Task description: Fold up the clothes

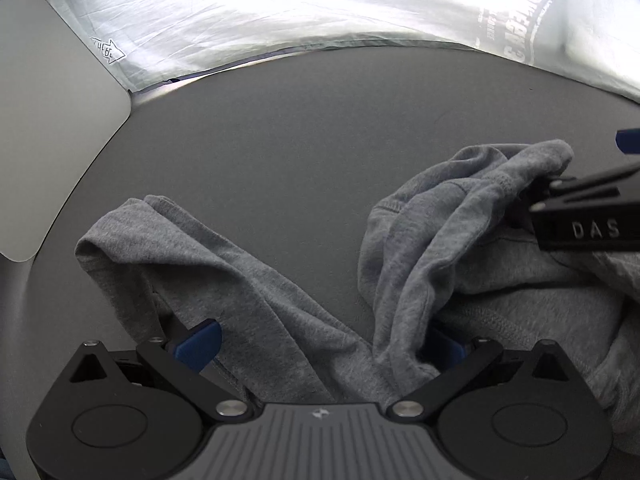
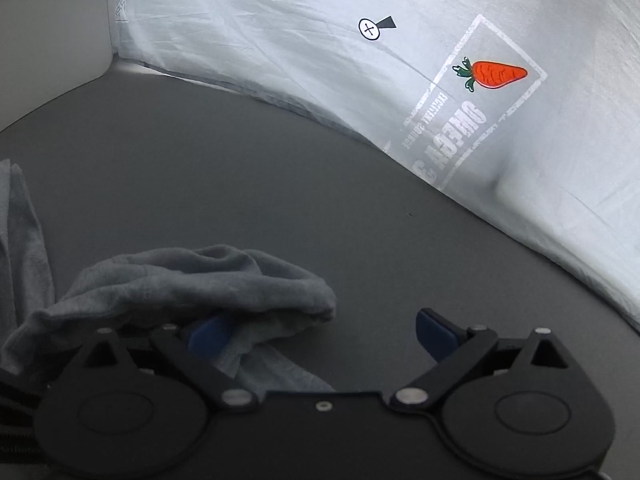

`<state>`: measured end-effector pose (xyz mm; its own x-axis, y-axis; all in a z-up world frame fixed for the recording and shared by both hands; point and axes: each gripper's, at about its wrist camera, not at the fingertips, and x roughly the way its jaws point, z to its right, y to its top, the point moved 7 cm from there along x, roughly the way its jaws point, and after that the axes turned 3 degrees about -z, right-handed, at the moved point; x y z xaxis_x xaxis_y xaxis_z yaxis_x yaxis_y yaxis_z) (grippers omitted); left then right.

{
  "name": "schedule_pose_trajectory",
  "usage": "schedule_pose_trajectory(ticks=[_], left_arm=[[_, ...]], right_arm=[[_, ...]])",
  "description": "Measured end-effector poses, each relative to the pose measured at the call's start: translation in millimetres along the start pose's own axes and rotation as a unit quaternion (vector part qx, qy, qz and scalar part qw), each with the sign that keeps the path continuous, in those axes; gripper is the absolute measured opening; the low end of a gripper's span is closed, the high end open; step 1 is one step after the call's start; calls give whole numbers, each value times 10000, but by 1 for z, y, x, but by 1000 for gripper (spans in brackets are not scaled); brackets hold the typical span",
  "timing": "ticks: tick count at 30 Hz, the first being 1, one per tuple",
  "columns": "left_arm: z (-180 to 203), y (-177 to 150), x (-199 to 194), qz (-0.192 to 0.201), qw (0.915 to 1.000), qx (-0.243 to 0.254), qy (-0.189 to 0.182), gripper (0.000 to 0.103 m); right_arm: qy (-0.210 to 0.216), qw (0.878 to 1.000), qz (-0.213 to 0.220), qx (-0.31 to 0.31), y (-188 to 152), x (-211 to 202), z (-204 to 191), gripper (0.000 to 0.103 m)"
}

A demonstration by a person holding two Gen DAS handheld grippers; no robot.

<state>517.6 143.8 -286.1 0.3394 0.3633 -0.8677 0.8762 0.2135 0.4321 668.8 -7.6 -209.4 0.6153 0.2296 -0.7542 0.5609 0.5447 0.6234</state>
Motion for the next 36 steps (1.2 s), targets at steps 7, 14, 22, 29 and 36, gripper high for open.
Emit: schedule_pose_trajectory(ticks=[7, 14, 22, 29, 36], left_arm=[[-5, 17, 2, 422, 9972, -88, 615, 103], [2, 61, -39, 1498, 9797, 209, 1313, 103], [21, 144, -196, 3522, 9257, 64, 1377, 103], [20, 172, -401, 5331, 8415, -288, 824, 103], [-1, 119, -575, 6720, 7368, -571, 481, 103]], right_arm=[[-846, 9958, 236, 255, 15, 19, 37, 99], [-2046, 9685, 1386, 310, 40, -33, 81, 100], [-3908, 8611, 3222, 455, 69, -214, 148, 103], [-4742, 7481, 4499, 1144, 64, -413, 192, 103], [-4969, 6383, 5590, 1821, 29, -602, 195, 103]])
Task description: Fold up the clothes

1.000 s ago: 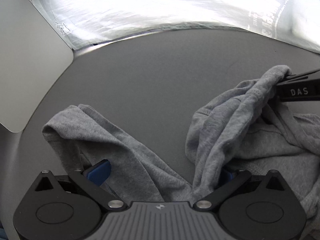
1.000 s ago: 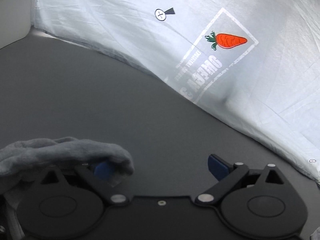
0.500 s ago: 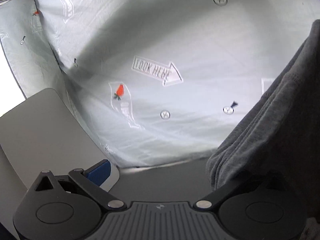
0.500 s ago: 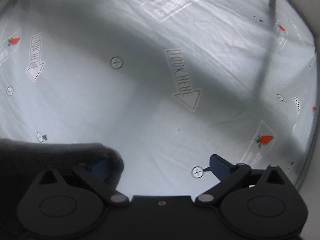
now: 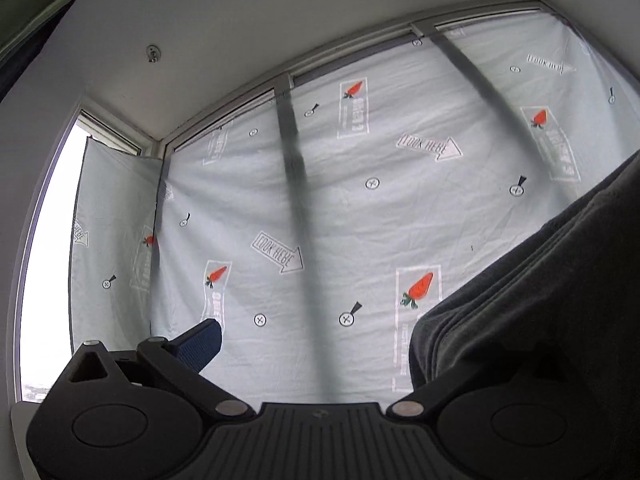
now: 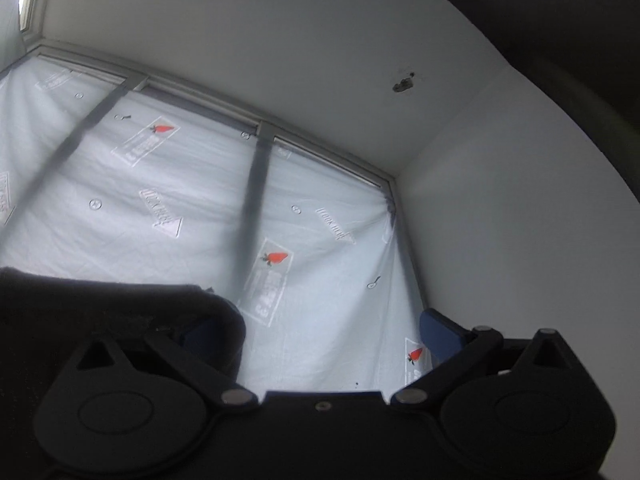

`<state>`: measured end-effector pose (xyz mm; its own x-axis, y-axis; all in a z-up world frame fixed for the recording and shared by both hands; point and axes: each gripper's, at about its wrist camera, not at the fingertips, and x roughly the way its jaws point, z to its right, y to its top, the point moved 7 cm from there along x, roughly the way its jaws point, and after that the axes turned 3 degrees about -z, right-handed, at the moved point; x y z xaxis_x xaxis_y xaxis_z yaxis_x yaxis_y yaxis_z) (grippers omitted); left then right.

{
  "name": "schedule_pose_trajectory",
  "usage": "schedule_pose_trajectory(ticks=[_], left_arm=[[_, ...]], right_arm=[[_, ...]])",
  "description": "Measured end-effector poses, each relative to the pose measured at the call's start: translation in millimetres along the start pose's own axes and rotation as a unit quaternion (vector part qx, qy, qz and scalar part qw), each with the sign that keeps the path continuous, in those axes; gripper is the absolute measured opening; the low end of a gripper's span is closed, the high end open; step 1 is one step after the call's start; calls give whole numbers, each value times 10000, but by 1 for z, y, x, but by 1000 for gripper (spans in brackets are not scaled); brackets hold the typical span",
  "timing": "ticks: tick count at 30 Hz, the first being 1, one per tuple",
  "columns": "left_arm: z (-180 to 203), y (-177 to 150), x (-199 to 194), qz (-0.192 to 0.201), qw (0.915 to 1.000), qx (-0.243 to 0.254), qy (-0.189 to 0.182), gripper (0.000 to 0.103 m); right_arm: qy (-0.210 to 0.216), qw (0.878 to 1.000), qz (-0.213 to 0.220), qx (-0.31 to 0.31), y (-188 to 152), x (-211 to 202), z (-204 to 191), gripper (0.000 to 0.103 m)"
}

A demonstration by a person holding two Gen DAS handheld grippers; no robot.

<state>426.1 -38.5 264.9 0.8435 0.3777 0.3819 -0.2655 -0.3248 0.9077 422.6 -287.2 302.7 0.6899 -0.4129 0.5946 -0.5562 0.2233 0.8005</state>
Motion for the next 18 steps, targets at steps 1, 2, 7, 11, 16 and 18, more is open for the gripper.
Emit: schedule_pose_trajectory(ticks=[1, 2, 7, 11, 16, 18], left_arm=[[-6, 16, -10, 165, 9998, -57, -21, 103], [-13, 30, -20, 308, 9995, -92, -29, 103], [-41, 83, -68, 948, 9951, -35, 292, 103], [-66, 117, -98, 1225, 9907, -165, 564, 103], [-95, 148, -116, 1252, 9895, -527, 496, 103], [-102, 156, -122, 1304, 9883, -609, 503, 103]], right_arm=[[-81, 9998, 95, 120, 16, -4, 12, 103], [-160, 9994, 189, 237, 31, -8, 24, 103], [-266, 9961, 545, 648, 82, -30, 64, 103], [-157, 9933, 751, 863, 111, -47, 84, 103], [98, 9874, 887, 1309, 146, -63, 102, 103], [114, 9847, 1003, 1421, 158, -67, 106, 103]])
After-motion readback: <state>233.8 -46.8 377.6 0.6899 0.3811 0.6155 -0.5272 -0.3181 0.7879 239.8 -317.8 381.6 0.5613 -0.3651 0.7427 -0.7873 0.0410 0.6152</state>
